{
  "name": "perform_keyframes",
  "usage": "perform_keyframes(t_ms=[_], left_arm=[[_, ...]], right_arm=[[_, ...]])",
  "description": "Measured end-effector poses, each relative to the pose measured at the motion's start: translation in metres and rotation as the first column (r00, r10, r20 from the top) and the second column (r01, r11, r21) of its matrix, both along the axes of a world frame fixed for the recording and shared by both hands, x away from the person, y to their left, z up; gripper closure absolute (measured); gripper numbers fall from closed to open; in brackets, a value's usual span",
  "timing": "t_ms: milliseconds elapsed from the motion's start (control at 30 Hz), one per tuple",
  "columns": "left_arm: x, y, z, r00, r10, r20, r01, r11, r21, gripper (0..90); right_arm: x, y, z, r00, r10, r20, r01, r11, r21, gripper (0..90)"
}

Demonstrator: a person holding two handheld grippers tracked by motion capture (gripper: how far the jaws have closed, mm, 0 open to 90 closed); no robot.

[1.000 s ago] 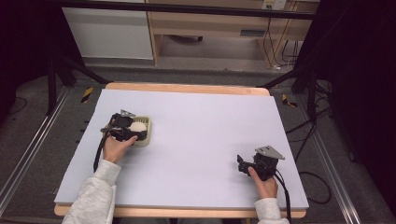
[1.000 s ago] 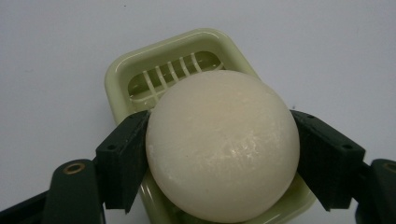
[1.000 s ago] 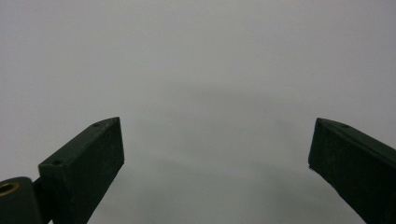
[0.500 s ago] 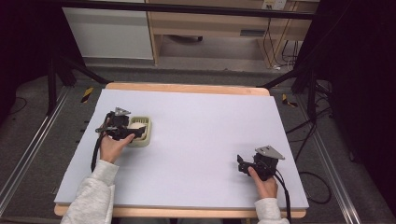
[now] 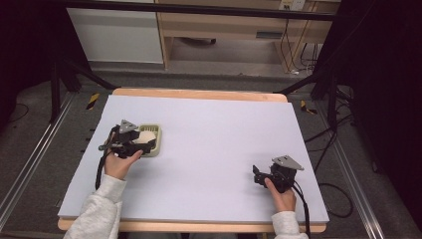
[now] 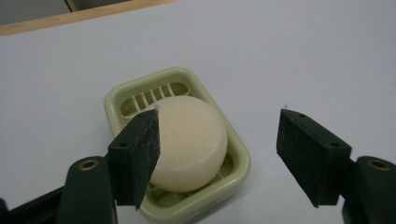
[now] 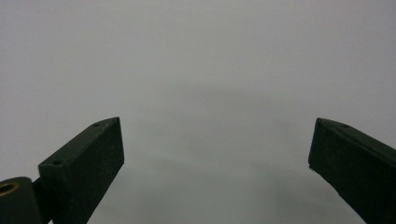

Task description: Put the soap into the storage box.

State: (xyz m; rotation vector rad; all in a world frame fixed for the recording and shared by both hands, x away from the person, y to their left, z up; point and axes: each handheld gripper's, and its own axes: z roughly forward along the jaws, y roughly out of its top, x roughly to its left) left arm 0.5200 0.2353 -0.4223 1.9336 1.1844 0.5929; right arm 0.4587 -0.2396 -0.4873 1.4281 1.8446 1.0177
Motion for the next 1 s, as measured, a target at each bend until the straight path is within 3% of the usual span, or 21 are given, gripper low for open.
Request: perform_keyframes(t_ms=[133, 267, 333, 633, 833, 1000], left_arm=[[-0.012, 0.004, -0.002, 0.9999, 0.004, 0.015, -0.003, 0.9993, -0.037, 33.6], [-0.024, 0.008, -0.007, 0.9998, 0.003, 0.021, -0.002, 0.9993, -0.036, 33.8], [-0.030, 0.013, -0.009, 0.9999, 0.006, 0.015, -0.005, 0.9985, -0.055, 33.2], [-0.053, 0.034, -0.024, 0.9995, 0.031, 0.008, -0.030, 0.9968, -0.074, 25.3], [-0.063, 0.046, -0.035, 0.9987, 0.050, 0.006, -0.050, 0.9969, -0.061, 21.1], [-0.062, 0.054, -0.045, 0.9959, 0.086, -0.027, -0.087, 0.9960, -0.020, 20.1]], right_arm=[[0.000, 0.000, 0.000, 1.0000, 0.002, -0.002, -0.002, 1.000, 0.002, 3.8], [0.000, 0.000, 0.000, 1.0000, 0.001, -0.001, -0.001, 1.000, 0.002, 3.8], [0.000, 0.000, 0.000, 1.0000, 0.004, 0.001, -0.004, 1.000, -0.002, 3.8], [-0.001, 0.000, 0.000, 1.0000, 0.000, 0.004, 0.000, 1.000, -0.001, 3.8], [0.000, 0.000, 0.000, 1.0000, 0.004, 0.004, -0.004, 1.000, -0.004, 3.9], [-0.001, 0.001, 0.000, 1.0000, 0.003, 0.005, -0.003, 1.000, -0.007, 3.9]])
